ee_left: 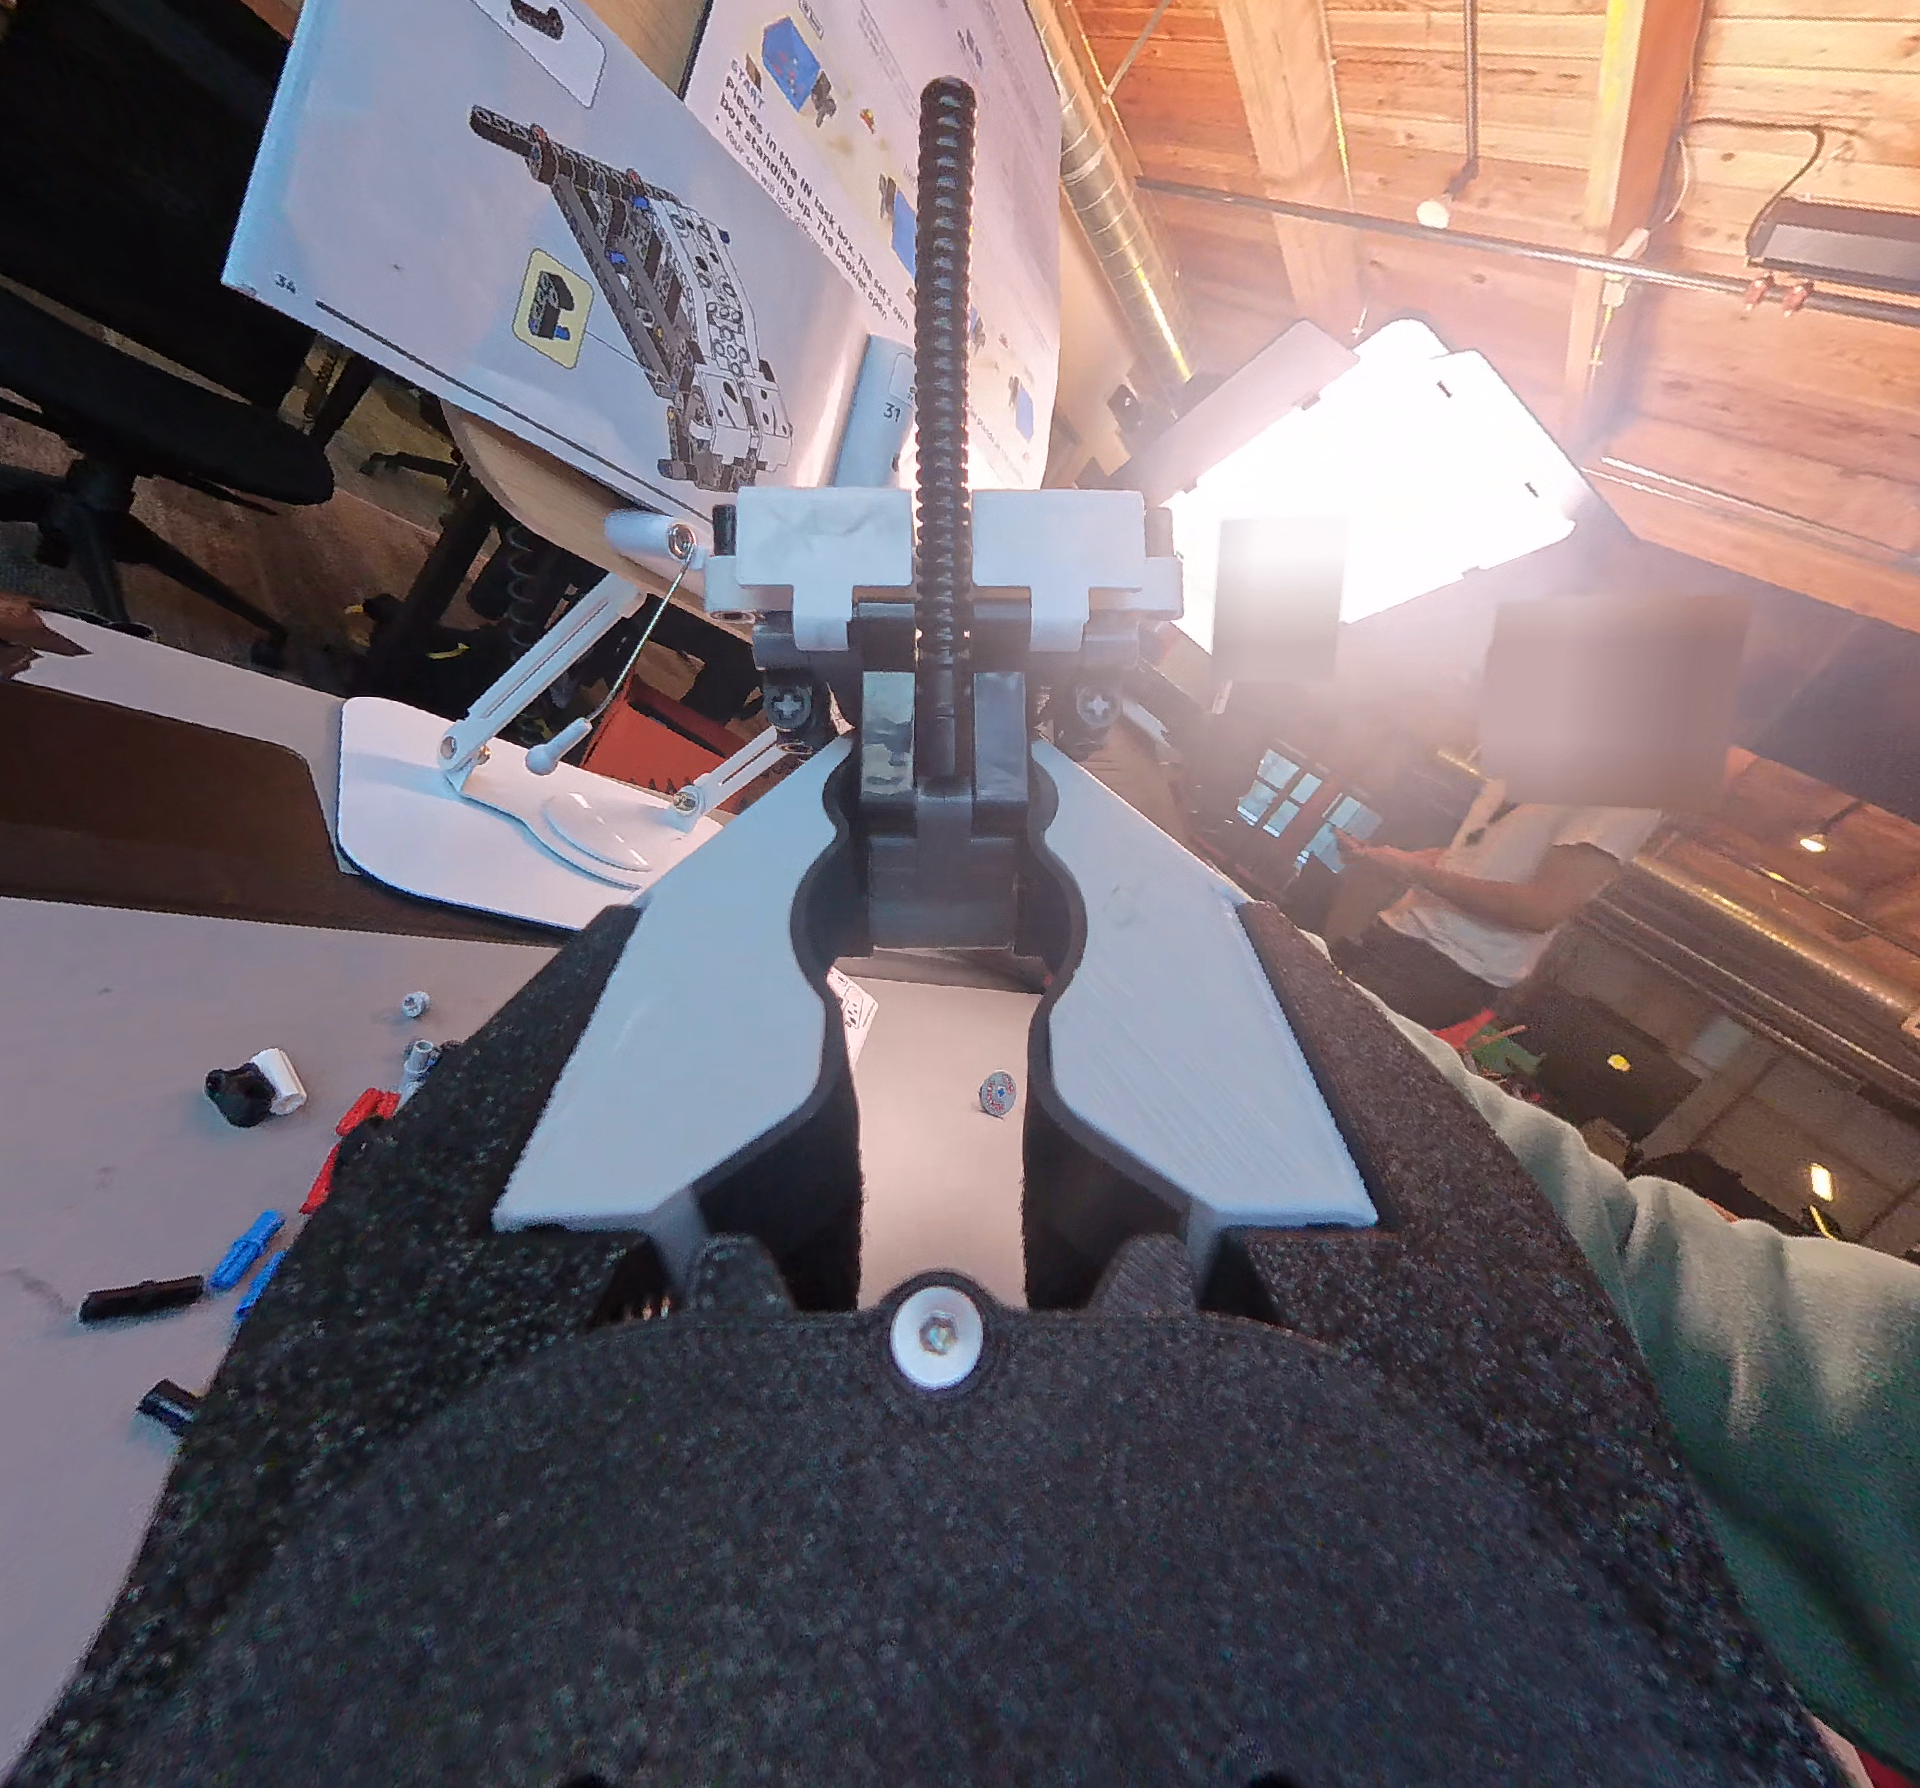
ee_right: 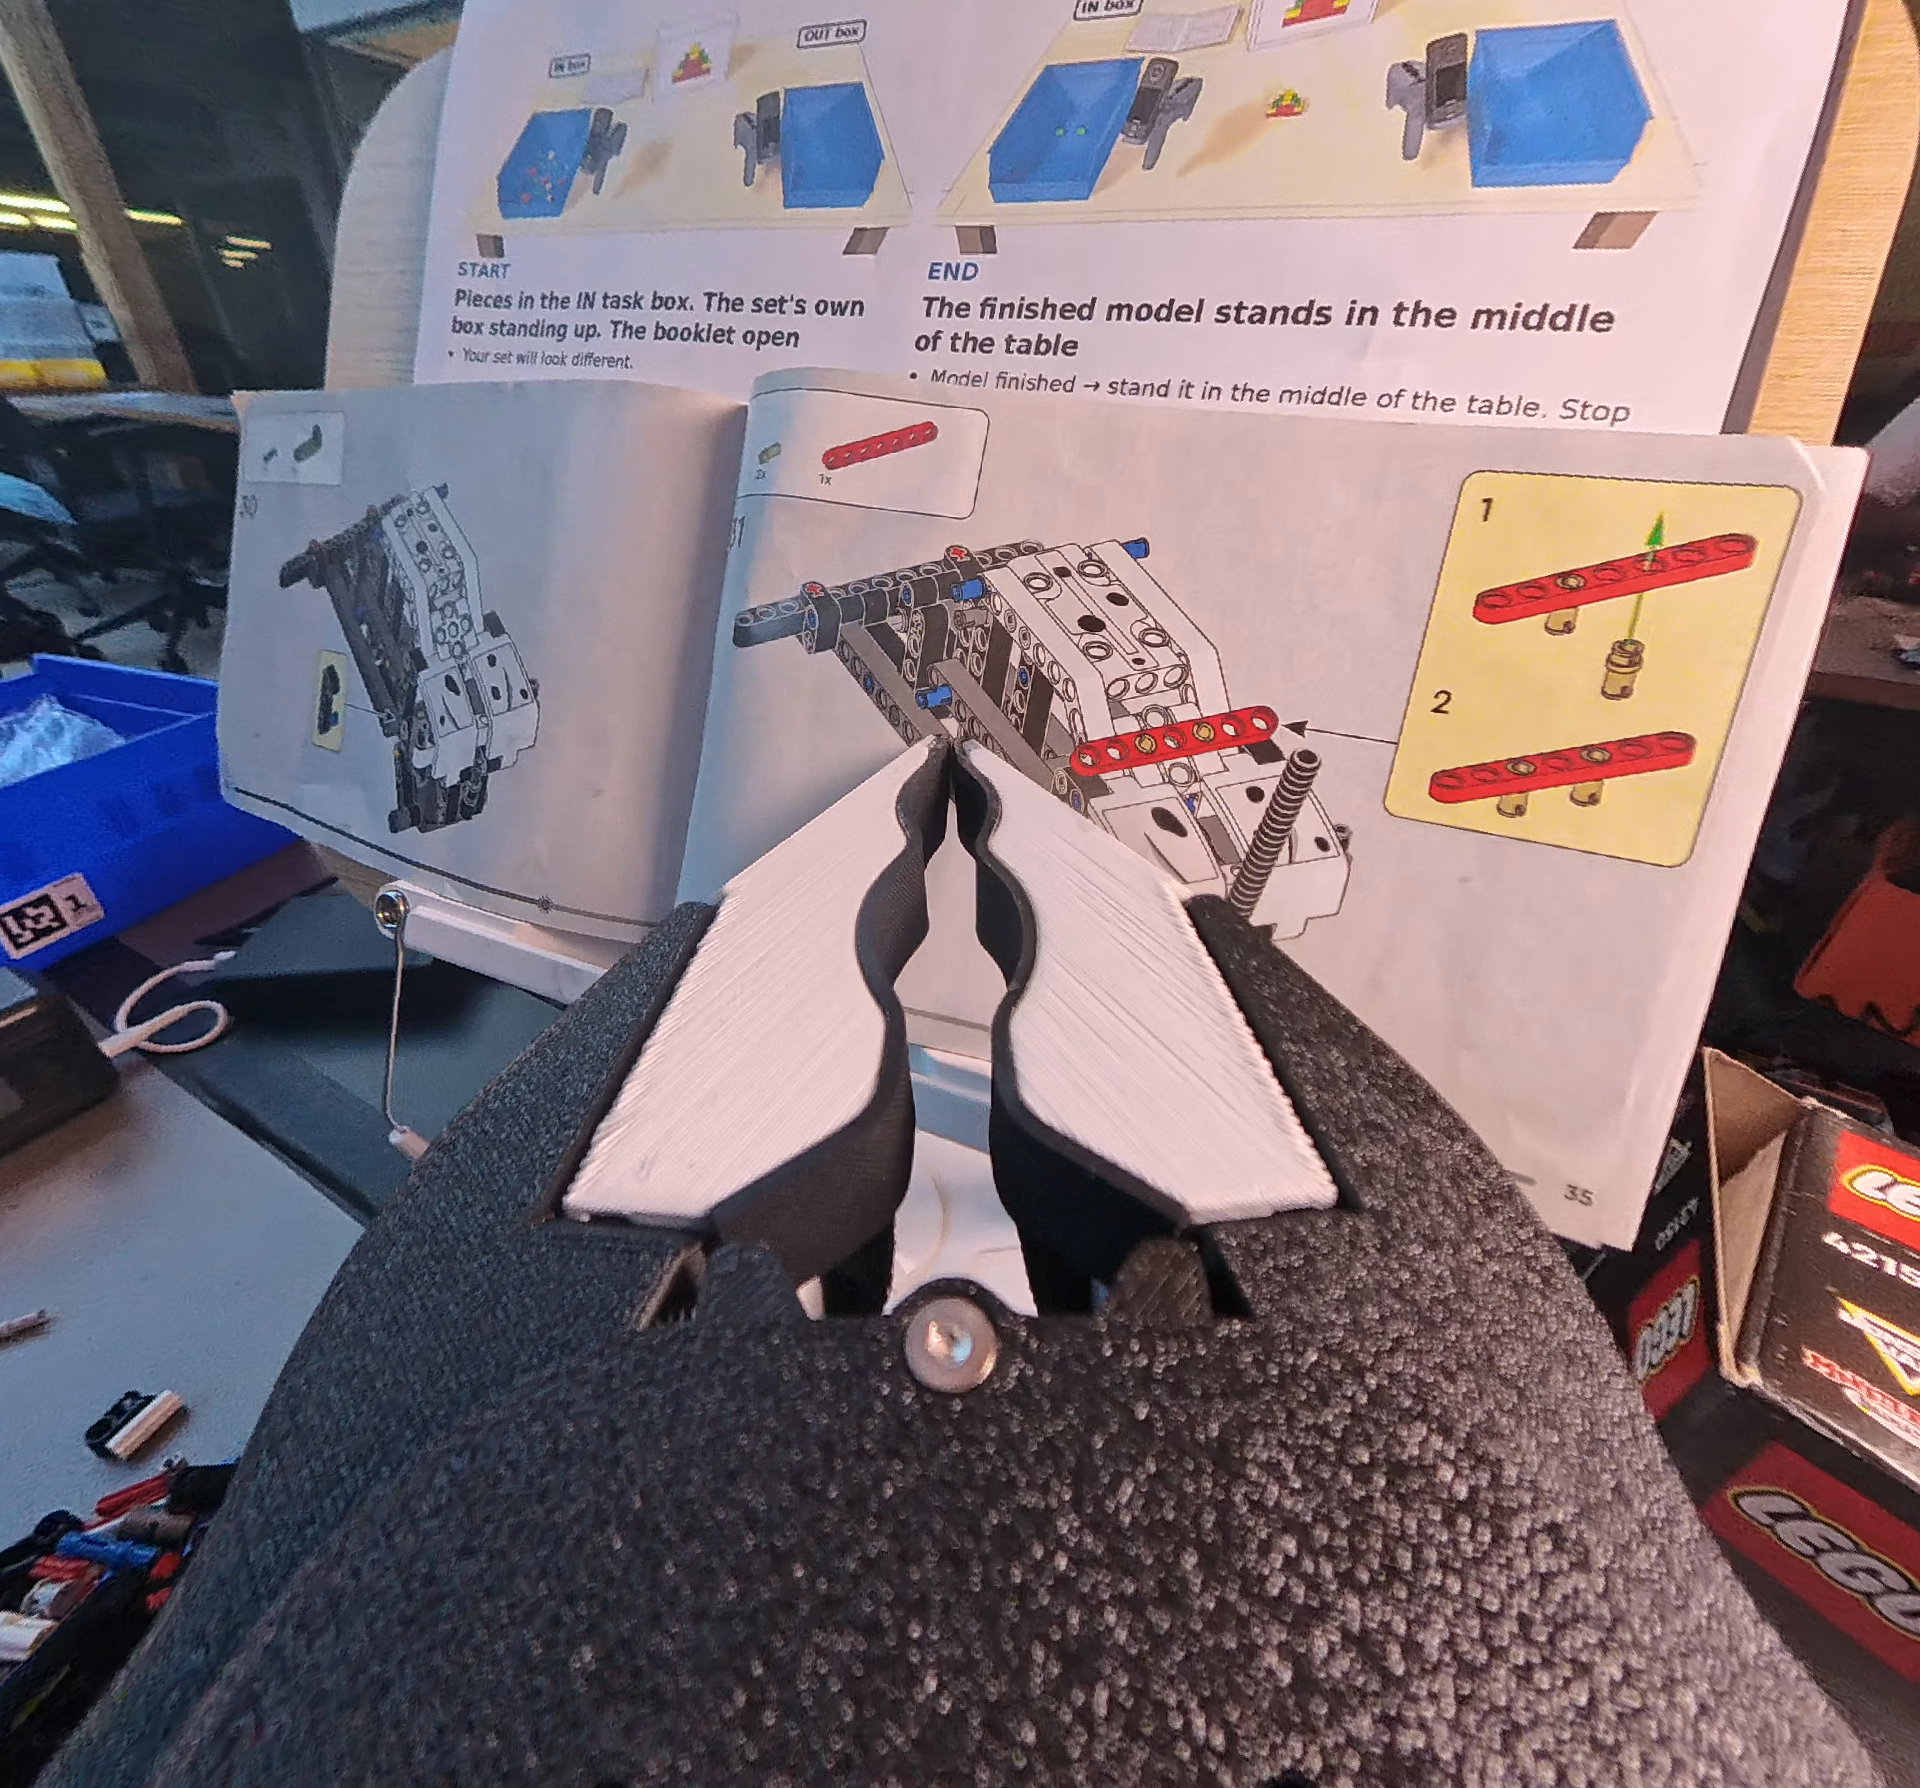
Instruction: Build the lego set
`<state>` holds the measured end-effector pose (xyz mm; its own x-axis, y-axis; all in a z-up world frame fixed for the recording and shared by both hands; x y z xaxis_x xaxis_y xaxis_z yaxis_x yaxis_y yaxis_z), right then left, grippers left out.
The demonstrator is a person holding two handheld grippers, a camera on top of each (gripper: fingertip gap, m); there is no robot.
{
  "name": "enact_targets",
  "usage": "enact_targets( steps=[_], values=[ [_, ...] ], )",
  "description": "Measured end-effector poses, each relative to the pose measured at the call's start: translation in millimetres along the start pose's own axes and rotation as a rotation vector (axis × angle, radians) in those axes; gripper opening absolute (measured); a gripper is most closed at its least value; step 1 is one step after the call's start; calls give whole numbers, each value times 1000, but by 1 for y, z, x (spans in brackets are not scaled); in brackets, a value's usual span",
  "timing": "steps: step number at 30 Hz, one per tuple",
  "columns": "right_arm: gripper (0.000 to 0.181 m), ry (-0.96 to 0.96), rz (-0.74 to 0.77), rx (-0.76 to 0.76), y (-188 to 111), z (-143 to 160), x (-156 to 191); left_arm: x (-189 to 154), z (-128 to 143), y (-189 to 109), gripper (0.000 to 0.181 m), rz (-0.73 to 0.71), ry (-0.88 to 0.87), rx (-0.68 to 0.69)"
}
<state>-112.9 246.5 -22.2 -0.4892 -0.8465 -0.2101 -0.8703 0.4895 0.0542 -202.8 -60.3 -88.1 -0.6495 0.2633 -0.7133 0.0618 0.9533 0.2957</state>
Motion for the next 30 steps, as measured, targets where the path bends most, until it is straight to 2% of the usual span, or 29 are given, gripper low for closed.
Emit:
enact_targets(
  steps=[30],
  values=[
    [3, 6, -10, -2, 2, -5, 2, 1, 2, 1, 26, -2, 3, -2]
  ],
)
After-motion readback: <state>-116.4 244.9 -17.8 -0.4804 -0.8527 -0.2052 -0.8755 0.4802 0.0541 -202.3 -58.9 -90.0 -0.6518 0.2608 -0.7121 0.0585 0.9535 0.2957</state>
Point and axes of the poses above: each gripper's, where its closed fingertips meet, y out along the fingers, z out of its underside, x = y × z across the jaws, the point moved 7 cm from there along -y, back along the fingers, and after that the axes turned 11 degrees about -y, right-handed, at the moved point
